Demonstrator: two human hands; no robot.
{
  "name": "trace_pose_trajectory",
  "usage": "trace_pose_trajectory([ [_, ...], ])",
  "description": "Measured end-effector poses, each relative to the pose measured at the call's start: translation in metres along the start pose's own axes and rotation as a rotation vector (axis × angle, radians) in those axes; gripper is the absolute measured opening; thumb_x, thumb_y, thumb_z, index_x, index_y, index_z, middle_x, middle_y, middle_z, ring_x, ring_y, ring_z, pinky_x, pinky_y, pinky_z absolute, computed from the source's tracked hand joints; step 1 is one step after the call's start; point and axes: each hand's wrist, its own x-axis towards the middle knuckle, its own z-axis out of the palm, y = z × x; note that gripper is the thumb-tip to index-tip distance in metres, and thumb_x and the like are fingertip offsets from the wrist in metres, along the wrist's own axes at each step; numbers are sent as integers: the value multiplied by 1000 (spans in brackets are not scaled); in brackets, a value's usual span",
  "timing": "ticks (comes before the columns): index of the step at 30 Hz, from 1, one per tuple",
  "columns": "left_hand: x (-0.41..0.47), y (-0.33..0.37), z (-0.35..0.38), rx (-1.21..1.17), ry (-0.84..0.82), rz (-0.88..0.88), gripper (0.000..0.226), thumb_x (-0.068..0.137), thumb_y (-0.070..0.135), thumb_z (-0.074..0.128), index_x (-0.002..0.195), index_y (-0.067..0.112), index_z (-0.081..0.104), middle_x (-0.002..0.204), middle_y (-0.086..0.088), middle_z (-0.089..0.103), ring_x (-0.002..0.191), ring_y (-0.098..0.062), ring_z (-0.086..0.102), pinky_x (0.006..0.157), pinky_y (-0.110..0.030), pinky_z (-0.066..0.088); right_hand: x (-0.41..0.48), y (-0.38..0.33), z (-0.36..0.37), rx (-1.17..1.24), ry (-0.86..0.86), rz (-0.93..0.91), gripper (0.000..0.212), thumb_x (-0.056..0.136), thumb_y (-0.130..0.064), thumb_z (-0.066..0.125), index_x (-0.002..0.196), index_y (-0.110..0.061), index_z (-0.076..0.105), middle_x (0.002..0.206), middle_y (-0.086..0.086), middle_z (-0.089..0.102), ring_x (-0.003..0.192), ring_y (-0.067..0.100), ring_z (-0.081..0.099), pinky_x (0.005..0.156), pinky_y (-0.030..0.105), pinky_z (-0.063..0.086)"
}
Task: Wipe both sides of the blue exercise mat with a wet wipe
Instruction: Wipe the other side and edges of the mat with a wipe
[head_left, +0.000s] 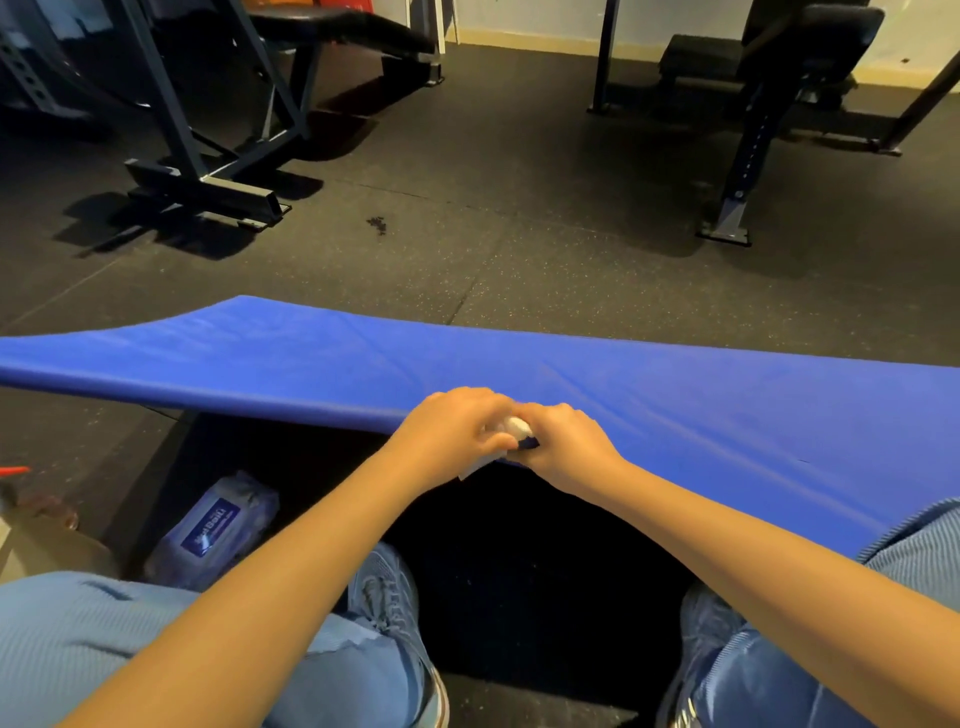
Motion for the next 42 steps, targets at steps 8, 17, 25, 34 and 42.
trace_pose_trajectory([
  [8,-18,-52,-5,90,483,114,30,83,36,50,72,9,59,69,-3,58,58,-28,54,55,-30,35,6,8,-13,107,63,39,24,80,-29,67,103,-23,64,97,-2,67,92,21,58,71,30,45],
  [17,-27,-72,-9,137,536,182,27,93,30,52,85,14,73,73,-1,66,60,-28,61,55,-37,48,8,7,-15,47,87,-37,10,82,-30,62,90,-24,63,81,-4,63,81,22,54,68,32,45],
  [25,-39,-88,-7,249,490,196,35,85,30,53,107,12,72,78,-3,65,64,-25,60,56,-35,49,16,-2,-17,-21,95,-84,17,81,-30,60,77,-16,53,70,0,55,74,26,48,60,32,39],
  [34,-20,-73,-5,294,601,231,22,81,25,53,76,7,66,64,-6,57,51,-27,54,47,-34,44,22,-37,-6,-53,47,-161,22,85,-37,55,101,-23,54,91,-3,63,83,25,57,68,34,46],
  [42,-45,-96,-23,304,603,252,23,86,24,53,75,10,67,65,-2,60,53,-25,55,53,-32,38,34,-50,-4,-156,19,-205,25,91,-37,51,110,-22,55,96,5,64,90,30,57,69,35,43],
])
